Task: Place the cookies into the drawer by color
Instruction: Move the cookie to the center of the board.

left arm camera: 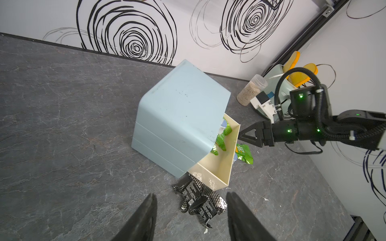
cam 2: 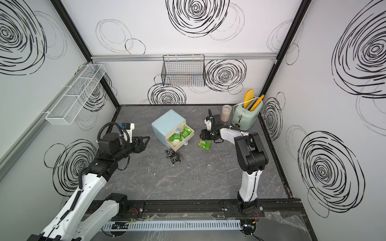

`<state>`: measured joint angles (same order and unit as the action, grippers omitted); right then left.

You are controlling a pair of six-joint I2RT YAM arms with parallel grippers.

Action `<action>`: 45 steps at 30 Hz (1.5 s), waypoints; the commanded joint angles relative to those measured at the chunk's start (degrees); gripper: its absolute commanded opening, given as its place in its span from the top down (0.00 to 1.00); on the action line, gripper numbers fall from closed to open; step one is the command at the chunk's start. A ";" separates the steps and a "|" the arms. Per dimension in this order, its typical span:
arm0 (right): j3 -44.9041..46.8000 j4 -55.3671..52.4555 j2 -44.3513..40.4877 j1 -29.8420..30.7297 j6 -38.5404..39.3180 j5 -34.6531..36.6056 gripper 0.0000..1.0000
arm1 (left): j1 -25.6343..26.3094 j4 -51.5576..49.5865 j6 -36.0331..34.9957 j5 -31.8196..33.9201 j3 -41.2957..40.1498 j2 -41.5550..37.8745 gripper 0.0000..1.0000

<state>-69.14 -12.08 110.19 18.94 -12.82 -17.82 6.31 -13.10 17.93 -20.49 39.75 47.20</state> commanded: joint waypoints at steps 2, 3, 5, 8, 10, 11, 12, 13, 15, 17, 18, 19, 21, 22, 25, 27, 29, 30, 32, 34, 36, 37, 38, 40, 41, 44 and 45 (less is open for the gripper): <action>-2.65 -1.27 2.35 0.67 2.13 -1.31 0.47 | -0.65 2.91 0.23 -0.78 -0.39 -0.20 0.42; -2.82 -1.59 2.85 0.91 2.28 -1.49 0.50 | -0.69 2.97 0.20 -0.78 -0.39 -0.19 0.42; -2.81 -2.39 3.41 1.52 2.55 -1.90 0.54 | -0.68 3.05 0.23 -0.85 -0.46 -0.25 0.42; -1.00 -2.11 2.54 2.75 2.62 -1.72 0.57 | -0.77 3.04 0.18 -0.87 -0.46 -0.20 0.42; 0.57 -2.01 1.67 3.53 2.21 -1.15 0.59 | -0.77 3.01 0.26 -0.89 -0.47 -0.18 0.42; 1.60 -1.85 1.03 3.92 2.05 -1.16 0.60 | -0.77 3.00 0.20 -0.95 -0.46 -0.18 0.42; 2.59 -1.56 0.42 4.27 1.77 -1.10 0.60 | -0.69 3.00 0.24 -1.04 -0.46 -0.18 0.42; 3.72 -1.23 -0.25 4.72 1.41 -0.98 0.61 | -0.45 2.91 0.20 -1.04 -0.37 -0.27 0.42; 5.80 -0.68 -1.73 5.67 0.94 -0.95 0.61 | 0.25 2.47 0.40 -1.27 -0.50 -0.60 0.42; 7.97 -0.28 -3.27 6.57 0.03 -0.98 0.62 | 1.08 1.99 1.12 -2.03 -1.28 -1.33 0.42; 8.93 0.09 -3.99 6.99 -0.39 -1.04 0.62 | 1.45 1.71 1.49 -2.33 -1.65 -1.73 0.42; 10.26 0.71 -4.90 7.57 -0.78 -1.13 0.62 | 2.03 1.30 1.86 -2.60 -2.01 -2.29 0.42; 12.36 2.00 -6.37 8.79 -1.45 -1.95 0.62 | 3.33 0.50 2.63 -2.71 -2.54 -3.26 0.42; 13.32 2.32 -6.97 9.53 -1.73 -2.20 0.63 | 4.34 0.24 3.16 -2.63 -2.80 -3.84 0.42; 16.19 3.56 -8.42 12.01 -3.03 -2.82 0.64 | 8.06 -0.41 5.00 -1.91 -3.72 -5.38 0.42; 18.27 4.94 -9.51 13.74 -4.19 -3.59 0.65 | 11.34 -0.48 6.23 -0.35 -4.64 -6.29 0.42; 20.31 6.17 -11.00 15.76 -5.14 -4.04 0.65 | 15.59 0.17 9.16 2.12 -6.07 -7.23 0.42; 20.97 6.46 -11.75 16.79 -5.47 -4.10 0.65 | 17.71 0.64 10.05 3.28 -6.77 -7.53 0.42; 22.63 7.41 -13.47 19.04 -6.22 -4.37 0.65 | 22.33 2.09 12.58 5.88 -8.45 -7.87 0.42; 24.08 8.22 -15.09 20.94 -6.77 -5.02 0.65 | 26.52 3.83 14.79 7.93 -10.10 -7.70 0.42; 25.13 8.77 -16.95 22.37 -7.25 -5.34 0.64 | 30.30 5.83 16.75 9.46 -11.69 -6.84 0.42; 25.66 8.91 -18.05 22.86 -7.54 -5.31 0.63 | 32.15 6.83 17.63 10.49 -12.32 -6.17 0.42; 26.17 9.08 -19.20 23.06 -7.93 -5.28 0.62 | 34.21 7.79 18.27 11.64 -12.88 -5.33 0.42; 27.14 9.43 -21.63 22.99 -8.34 -4.91 0.60 | 37.75 9.43 19.09 13.96 -13.61 -3.40 0.42; 27.52 9.31 -22.99 22.90 -8.70 -4.17 0.58 | 39.35 10.37 19.39 15.04 -13.81 -2.15 0.42; 28.73 8.38 -26.87 22.01 -10.19 -1.94 0.47 | 43.05 13.57 20.33 17.05 -14.29 1.93 0.42; 29.24 8.14 -27.92 21.41 -11.11 -1.49 0.46 | 43.84 14.91 20.47 17.20 -14.43 3.35 0.43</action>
<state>-41.23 -4.10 85.25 41.45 -21.26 -21.43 48.27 -5.43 35.79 -7.31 26.00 48.07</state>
